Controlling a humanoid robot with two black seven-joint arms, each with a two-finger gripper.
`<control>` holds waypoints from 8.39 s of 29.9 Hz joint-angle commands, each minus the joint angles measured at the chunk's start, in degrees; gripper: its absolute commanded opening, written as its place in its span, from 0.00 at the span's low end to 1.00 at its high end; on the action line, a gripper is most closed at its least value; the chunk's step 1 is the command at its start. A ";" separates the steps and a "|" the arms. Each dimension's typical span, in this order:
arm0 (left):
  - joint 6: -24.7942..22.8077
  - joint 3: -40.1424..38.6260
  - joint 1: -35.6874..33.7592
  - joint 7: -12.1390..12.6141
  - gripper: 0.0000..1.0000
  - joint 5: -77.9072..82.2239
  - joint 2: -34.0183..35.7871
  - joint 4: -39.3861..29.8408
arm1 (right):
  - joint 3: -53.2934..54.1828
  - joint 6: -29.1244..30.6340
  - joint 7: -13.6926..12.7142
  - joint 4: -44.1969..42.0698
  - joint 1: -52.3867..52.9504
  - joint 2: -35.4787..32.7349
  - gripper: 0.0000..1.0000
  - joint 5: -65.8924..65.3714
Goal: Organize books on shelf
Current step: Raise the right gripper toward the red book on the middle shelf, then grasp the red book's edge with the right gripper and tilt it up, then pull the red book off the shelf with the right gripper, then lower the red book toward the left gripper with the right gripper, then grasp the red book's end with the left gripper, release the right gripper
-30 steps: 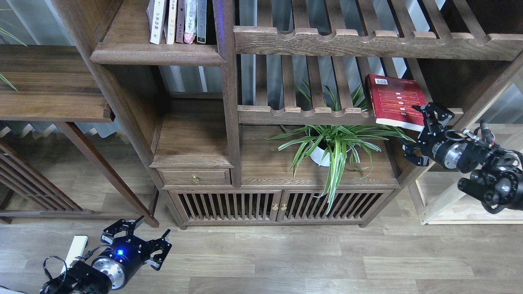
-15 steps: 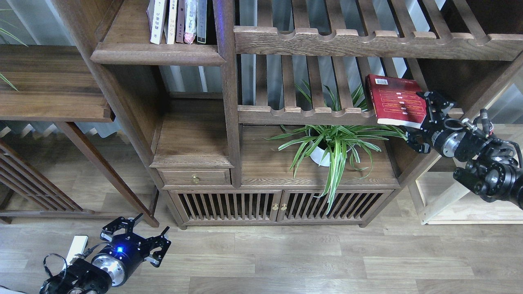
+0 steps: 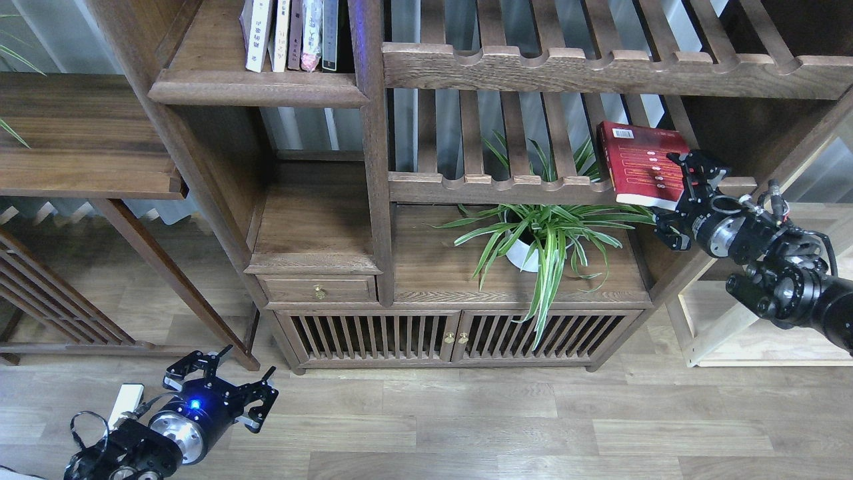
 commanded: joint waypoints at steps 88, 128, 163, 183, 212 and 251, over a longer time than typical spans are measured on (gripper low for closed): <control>0.00 1.10 -4.04 0.09 0.74 -0.09 0.09 4.92 | 19.86 0.00 0.00 49.62 -5.50 -38.84 0.04 -17.30; 0.00 0.92 -5.62 0.09 0.75 -0.09 -0.79 5.71 | 20.65 0.00 0.00 51.91 -10.24 -49.83 0.04 -16.95; 0.00 1.28 -6.68 0.26 0.75 -0.09 -2.02 5.80 | 19.95 0.00 0.00 52.70 -20.52 -49.93 0.04 -17.57; 0.00 9.18 -14.06 0.09 0.77 -0.09 -7.38 10.10 | 14.76 0.00 0.00 48.22 -28.52 -30.15 0.07 -20.29; -40.55 10.42 -31.37 0.88 0.84 -0.27 -9.58 14.77 | -10.28 0.00 0.00 38.99 -3.65 -0.53 0.07 -14.06; -47.51 18.85 -37.09 0.53 0.86 13.44 -19.86 23.99 | -15.56 0.00 0.00 39.69 6.63 8.97 0.07 -6.14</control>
